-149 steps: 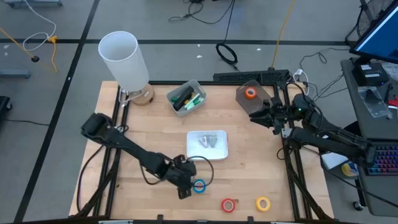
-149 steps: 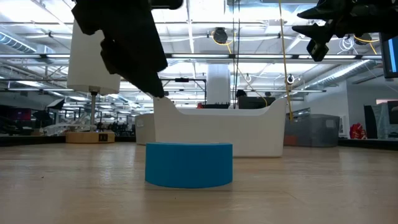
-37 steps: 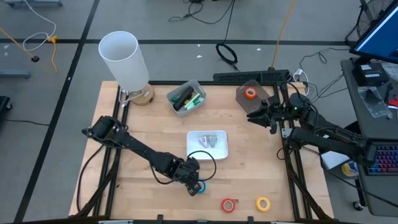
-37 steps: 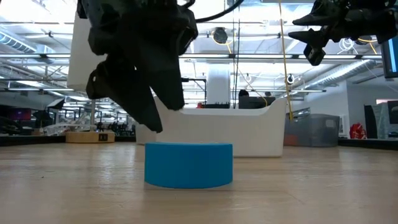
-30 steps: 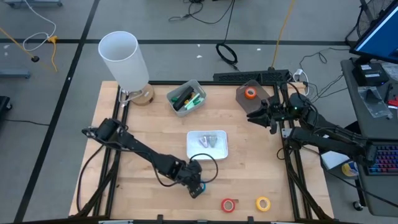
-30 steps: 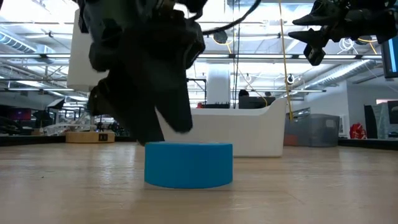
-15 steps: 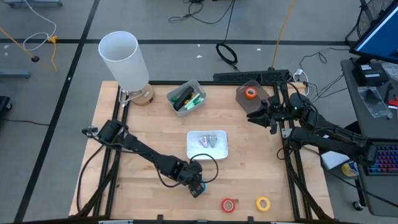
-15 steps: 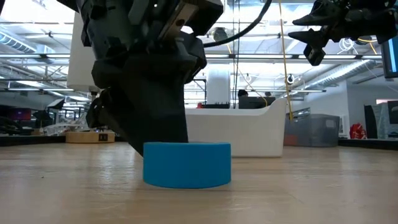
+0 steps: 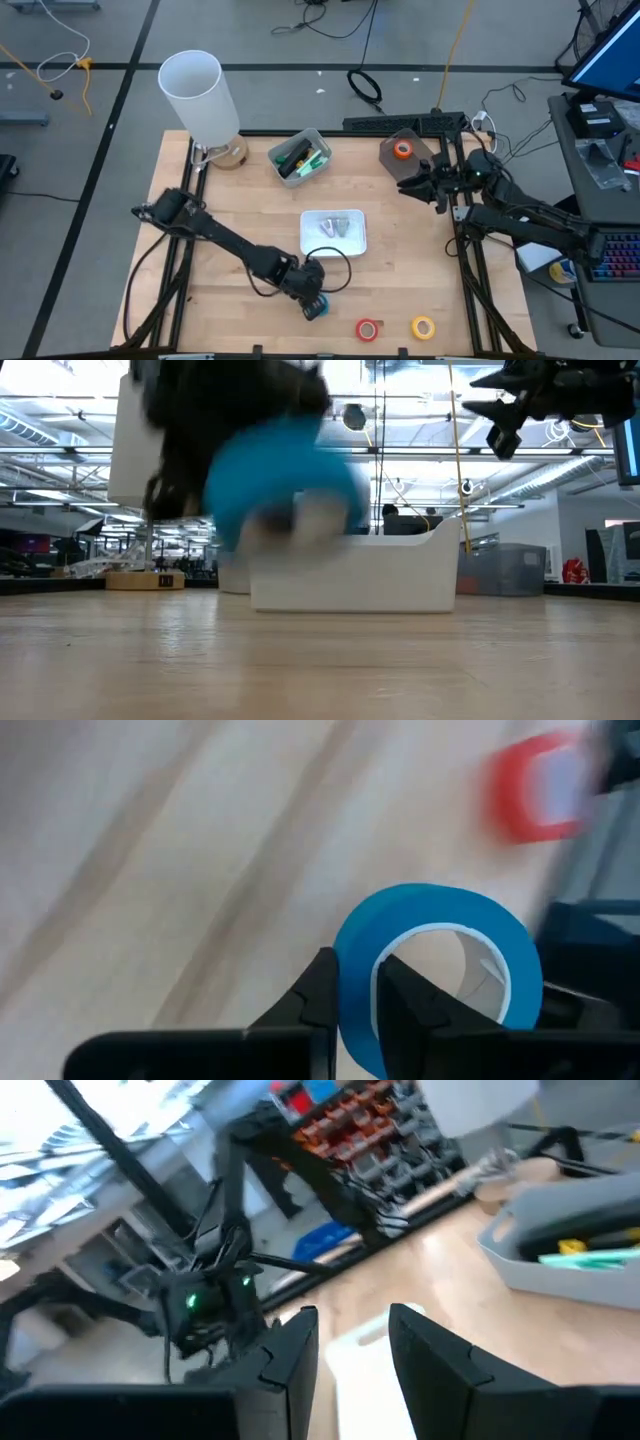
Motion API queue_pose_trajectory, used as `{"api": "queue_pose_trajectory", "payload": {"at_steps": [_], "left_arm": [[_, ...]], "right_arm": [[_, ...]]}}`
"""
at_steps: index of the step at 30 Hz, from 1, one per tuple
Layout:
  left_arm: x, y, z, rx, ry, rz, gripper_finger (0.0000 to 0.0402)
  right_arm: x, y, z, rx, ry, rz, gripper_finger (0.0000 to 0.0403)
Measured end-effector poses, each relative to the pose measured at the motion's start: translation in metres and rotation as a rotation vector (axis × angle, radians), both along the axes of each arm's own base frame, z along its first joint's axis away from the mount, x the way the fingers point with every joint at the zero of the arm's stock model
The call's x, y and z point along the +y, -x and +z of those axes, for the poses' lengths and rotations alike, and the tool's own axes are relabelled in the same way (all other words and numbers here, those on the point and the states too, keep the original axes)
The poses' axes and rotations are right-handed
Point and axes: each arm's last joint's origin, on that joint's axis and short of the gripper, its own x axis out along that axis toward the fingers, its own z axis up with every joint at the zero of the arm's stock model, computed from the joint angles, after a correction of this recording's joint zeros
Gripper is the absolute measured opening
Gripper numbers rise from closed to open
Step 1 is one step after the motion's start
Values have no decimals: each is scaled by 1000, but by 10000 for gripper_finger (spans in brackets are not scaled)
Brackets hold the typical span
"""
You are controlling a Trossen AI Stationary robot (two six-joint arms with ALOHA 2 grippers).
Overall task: Pick and place Stapler, Stapler remover, tape
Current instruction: Put the blue tape into the black bin
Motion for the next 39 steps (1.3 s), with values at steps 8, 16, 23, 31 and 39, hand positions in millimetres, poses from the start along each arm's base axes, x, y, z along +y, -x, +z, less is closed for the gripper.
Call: {"api": "queue_pose_trajectory", "payload": {"at_steps": [8,16,23,31,39], "left_arm": [[36,4,78,-289,-71,24,40],[100,-5,133,-572,-35,166,39],[153,-15,152,-717,153,261,42],[203,-15,161,-772,272,338,44],[226,-12,160,-761,301,369,48]], "right_arm": [[12,-4,20,-180,50,224,116],[30,-23,33,-408,288,318,116],[39,-48,20,-400,481,213,116],[41,-68,7,-293,740,-57,116],[39,-68,9,-236,905,-288,148]]}}
